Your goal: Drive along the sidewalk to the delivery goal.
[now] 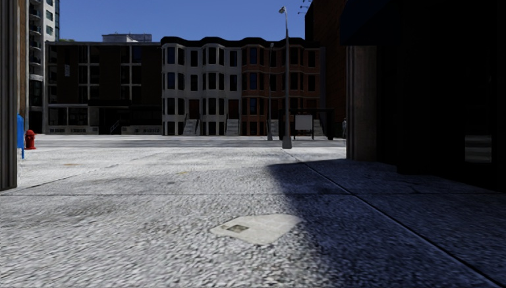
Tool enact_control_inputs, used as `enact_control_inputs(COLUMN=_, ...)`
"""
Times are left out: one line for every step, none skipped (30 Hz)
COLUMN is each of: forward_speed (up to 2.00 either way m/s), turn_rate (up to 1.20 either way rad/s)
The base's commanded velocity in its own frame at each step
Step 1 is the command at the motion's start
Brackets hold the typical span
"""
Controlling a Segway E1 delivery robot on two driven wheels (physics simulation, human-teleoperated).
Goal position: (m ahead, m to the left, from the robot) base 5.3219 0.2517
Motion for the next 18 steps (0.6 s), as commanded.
enact_control_inputs(forward_speed=1.77, turn_rate=0.00)
enact_control_inputs(forward_speed=1.77, turn_rate=0.00)
enact_control_inputs(forward_speed=1.77, turn_rate=0.00)
enact_control_inputs(forward_speed=1.77, turn_rate=0.00)
enact_control_inputs(forward_speed=1.77, turn_rate=0.00)
enact_control_inputs(forward_speed=1.77, turn_rate=0.00)
enact_control_inputs(forward_speed=1.77, turn_rate=0.00)
enact_control_inputs(forward_speed=1.77, turn_rate=0.00)
enact_control_inputs(forward_speed=1.77, turn_rate=0.00)
enact_control_inputs(forward_speed=1.77, turn_rate=0.00)
enact_control_inputs(forward_speed=1.77, turn_rate=0.00)
enact_control_inputs(forward_speed=1.77, turn_rate=0.00)
enact_control_inputs(forward_speed=1.77, turn_rate=0.00)
enact_control_inputs(forward_speed=1.77, turn_rate=0.00)
enact_control_inputs(forward_speed=1.77, turn_rate=0.00)
enact_control_inputs(forward_speed=1.77, turn_rate=0.00)
enact_control_inputs(forward_speed=1.77, turn_rate=0.00)
enact_control_inputs(forward_speed=1.77, turn_rate=0.00)
